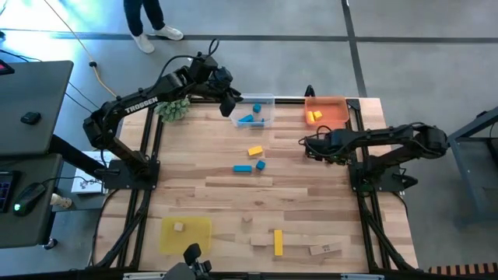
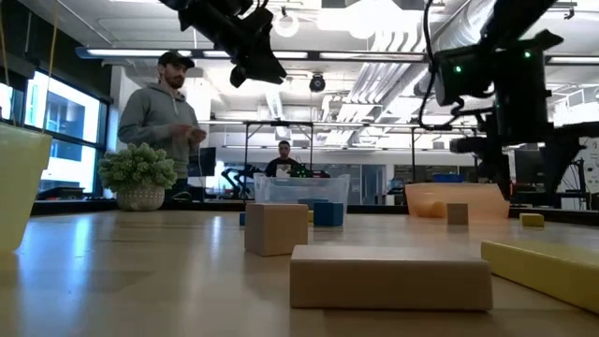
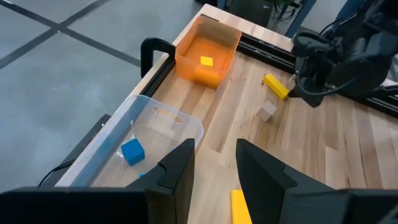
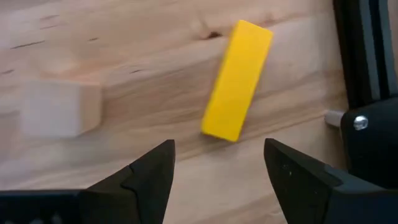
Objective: Sort & place blocks by color
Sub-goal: Put the yellow block into the orange bin
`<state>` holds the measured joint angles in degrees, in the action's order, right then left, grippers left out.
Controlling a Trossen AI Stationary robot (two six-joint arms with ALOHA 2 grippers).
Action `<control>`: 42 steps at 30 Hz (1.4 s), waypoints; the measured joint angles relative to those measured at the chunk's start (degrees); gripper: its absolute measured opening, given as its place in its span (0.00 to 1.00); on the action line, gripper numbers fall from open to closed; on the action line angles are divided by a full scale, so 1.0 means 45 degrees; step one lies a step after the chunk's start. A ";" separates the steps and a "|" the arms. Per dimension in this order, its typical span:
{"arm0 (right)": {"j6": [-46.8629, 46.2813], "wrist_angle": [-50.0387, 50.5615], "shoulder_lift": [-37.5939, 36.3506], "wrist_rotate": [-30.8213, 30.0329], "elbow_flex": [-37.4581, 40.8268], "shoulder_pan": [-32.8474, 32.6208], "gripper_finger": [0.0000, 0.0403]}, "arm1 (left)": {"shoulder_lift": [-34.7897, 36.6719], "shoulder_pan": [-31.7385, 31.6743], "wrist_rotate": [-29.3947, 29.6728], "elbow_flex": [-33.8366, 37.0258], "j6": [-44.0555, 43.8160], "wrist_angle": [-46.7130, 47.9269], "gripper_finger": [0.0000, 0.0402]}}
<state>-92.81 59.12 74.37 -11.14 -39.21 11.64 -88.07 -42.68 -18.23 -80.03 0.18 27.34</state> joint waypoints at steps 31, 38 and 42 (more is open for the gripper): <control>-0.3792 -0.2565 -0.0019 -0.1438 0.2466 0.0000 0.27 | -0.0010 0.0000 0.0003 0.0000 0.0347 -0.0049 0.26; -0.2765 -0.2394 0.0019 -0.1331 0.2207 0.0005 0.19 | -0.0010 0.0000 0.0003 0.0000 0.0349 -0.0045 0.27; -0.1982 -0.2358 0.0015 -0.1409 0.1622 0.0005 0.19 | -0.0010 0.0000 -0.0001 0.0000 0.0347 -0.0045 0.27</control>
<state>-101.72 48.51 74.43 -17.48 -31.92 11.66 -88.12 -42.68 -18.24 -80.03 1.74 27.14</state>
